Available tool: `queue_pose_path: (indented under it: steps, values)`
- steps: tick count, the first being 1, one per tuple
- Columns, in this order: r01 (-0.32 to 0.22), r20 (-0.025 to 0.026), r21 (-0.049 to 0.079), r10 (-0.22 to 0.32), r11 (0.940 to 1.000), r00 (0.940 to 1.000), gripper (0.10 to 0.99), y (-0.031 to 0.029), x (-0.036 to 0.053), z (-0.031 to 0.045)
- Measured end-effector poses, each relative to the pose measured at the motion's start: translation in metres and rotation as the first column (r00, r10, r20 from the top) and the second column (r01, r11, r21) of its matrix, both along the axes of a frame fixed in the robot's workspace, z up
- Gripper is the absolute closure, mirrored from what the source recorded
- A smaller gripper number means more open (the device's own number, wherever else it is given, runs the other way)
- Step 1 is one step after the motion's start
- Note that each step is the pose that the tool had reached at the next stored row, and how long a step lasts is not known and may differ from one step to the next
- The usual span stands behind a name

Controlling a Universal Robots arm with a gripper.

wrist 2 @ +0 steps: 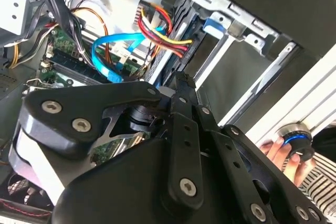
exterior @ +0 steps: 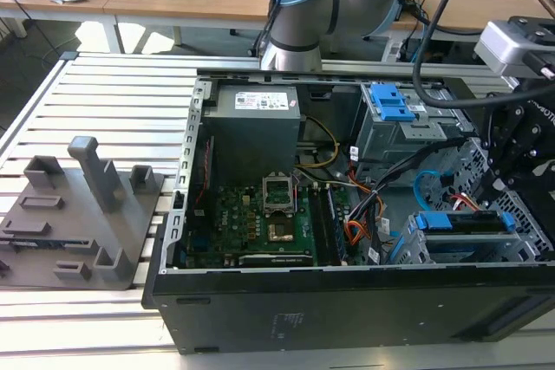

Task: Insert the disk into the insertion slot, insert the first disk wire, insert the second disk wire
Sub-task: 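Insert the first disk wire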

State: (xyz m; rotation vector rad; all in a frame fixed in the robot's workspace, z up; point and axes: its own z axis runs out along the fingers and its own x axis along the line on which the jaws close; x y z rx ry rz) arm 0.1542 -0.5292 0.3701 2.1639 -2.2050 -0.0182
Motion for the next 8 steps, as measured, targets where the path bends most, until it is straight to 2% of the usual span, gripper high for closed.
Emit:
queue_pose_path:
  steps: [8]
  values:
    - [0.000, 0.0000, 0.000, 0.000, 1.0000, 1.0000, 0.980, 0.0000, -0.0009, 0.0000]
